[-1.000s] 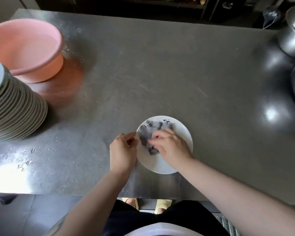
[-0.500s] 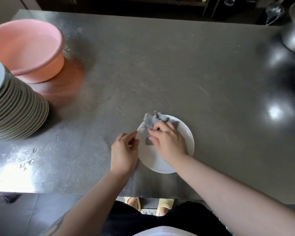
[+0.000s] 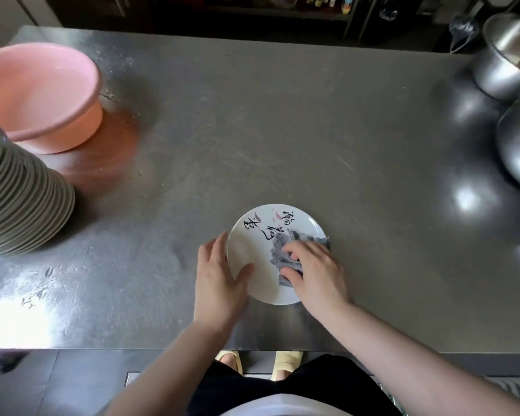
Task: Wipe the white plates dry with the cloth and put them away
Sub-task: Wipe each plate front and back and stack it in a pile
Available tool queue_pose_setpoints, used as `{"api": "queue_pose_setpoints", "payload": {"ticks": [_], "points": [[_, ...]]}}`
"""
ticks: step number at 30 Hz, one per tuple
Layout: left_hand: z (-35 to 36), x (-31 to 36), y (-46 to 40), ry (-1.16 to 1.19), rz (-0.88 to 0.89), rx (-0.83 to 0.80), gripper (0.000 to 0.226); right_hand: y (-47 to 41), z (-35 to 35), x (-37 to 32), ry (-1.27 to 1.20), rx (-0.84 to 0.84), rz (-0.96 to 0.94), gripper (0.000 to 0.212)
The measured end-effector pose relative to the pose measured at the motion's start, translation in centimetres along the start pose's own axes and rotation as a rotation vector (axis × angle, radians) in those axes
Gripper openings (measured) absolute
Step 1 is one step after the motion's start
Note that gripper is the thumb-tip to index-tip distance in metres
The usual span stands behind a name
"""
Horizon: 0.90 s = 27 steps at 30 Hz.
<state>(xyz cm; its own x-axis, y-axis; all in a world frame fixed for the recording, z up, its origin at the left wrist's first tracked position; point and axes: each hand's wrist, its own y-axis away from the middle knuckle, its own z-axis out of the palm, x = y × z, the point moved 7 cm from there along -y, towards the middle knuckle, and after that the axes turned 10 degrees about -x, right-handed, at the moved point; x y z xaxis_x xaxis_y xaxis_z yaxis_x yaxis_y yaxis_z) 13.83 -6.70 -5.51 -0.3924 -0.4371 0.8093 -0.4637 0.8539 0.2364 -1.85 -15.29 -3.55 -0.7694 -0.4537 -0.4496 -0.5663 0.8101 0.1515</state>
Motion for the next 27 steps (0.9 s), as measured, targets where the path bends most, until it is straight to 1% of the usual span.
{"api": "queue_pose_setpoints", "payload": {"ticks": [2, 5, 7, 8, 11, 14, 15, 17, 19, 20, 23, 25, 27], "points": [[0.9, 0.2, 0.9, -0.058, 0.042, -0.003, 0.068, 0.3, 0.0, -0.2, -0.046, 0.016, -0.015, 0.017], [1.1, 0.2, 0.4, -0.156, 0.071, 0.025, 0.065, 2.1, 0.4, -0.6, -0.105, -0.006, -0.162, 0.009], [0.9, 0.4, -0.4, -0.21, 0.094, 0.003, 0.062, 3.0, 0.1, 0.2, -0.109, -0.004, -0.222, 0.007], [1.0, 0.4, -0.8, -0.233, 0.111, -0.02, 0.062, 3.0, -0.3, 1.0, -0.091, 0.018, -0.22, 0.006], [1.2, 0.6, -2.0, -0.262, 0.145, -0.087, 0.062, 1.9, -2.2, 3.6, -0.012, 0.106, -0.138, 0.014], [0.7, 0.8, -2.8, -0.297, 0.15, -0.085, 0.061, 1.5, -2.4, 3.9, -0.047, 0.14, -0.105, 0.014], [0.6, 1.3, -2.7, -0.337, 0.183, -0.06, 0.06, 1.6, -2.2, 3.7, -0.055, 0.149, -0.097, 0.014], [1.2, 3.0, -1.4, -0.417, 0.316, -0.023, 0.053, 2.1, -1.8, 3.4, -0.049, 0.181, -0.085, 0.013], [3.3, 4.4, 0.6, -0.462, 0.43, -0.068, 0.046, 2.2, -1.7, 3.2, -0.041, 0.222, -0.061, 0.012], [4.6, 4.5, 1.3, -0.473, 0.436, -0.107, 0.046, 2.2, -1.6, 3.2, -0.042, 0.236, -0.046, 0.012], [6.1, 3.7, 1.8, -0.509, 0.353, -0.16, 0.052, 2.3, -1.4, 2.9, -0.036, 0.222, -0.059, 0.01], [5.8, 3.2, 1.4, -0.539, 0.368, -0.172, 0.054, 2.3, -1.4, 3.0, -0.027, 0.189, -0.11, 0.006], [5.4, 2.9, 1.1, -0.56, 0.42, -0.199, 0.056, 1.9, -1.8, 3.6, -0.037, 0.171, -0.137, 0.008]]}}
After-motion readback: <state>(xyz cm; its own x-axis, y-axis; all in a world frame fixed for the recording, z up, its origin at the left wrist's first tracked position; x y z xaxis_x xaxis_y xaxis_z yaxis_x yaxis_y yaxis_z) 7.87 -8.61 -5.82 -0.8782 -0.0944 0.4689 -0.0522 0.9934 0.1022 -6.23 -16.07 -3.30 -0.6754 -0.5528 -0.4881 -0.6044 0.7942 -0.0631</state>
